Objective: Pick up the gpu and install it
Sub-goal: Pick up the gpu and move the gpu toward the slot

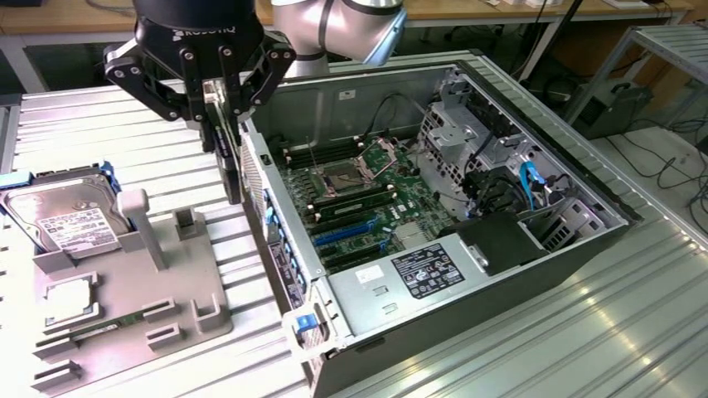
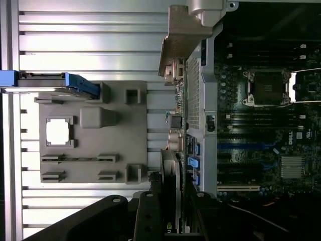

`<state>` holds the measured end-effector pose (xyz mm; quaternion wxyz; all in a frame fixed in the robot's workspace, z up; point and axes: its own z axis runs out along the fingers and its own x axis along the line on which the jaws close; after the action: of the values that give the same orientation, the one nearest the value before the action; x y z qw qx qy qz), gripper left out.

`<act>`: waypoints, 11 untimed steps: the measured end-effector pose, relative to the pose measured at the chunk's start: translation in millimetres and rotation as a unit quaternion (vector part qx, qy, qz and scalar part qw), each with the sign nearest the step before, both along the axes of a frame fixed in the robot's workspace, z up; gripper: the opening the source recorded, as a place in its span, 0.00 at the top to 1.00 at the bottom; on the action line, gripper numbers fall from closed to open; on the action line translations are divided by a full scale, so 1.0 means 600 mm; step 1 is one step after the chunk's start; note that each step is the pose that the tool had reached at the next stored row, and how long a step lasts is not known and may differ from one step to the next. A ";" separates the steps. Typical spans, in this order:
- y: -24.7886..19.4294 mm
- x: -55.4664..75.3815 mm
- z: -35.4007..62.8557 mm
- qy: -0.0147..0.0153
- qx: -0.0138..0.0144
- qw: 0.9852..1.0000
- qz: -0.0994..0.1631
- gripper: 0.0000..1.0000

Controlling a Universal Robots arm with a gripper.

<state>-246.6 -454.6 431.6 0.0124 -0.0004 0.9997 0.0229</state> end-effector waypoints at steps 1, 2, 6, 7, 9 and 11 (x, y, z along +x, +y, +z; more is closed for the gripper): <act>0.0000 0.001 0.000 0.000 0.000 1.000 0.000 0.73; 0.0000 0.003 0.000 0.000 0.000 1.000 0.000 0.73; 0.0000 0.008 0.000 0.000 0.000 1.000 0.000 0.73; 0.0000 0.010 0.000 0.000 0.000 1.000 0.000 0.73; 0.0000 0.014 0.000 0.000 0.000 1.000 0.000 0.73; 0.0000 0.019 0.000 0.000 0.000 1.000 0.000 0.73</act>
<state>-235.3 -454.7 431.6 0.0124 -0.0004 0.9997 0.0229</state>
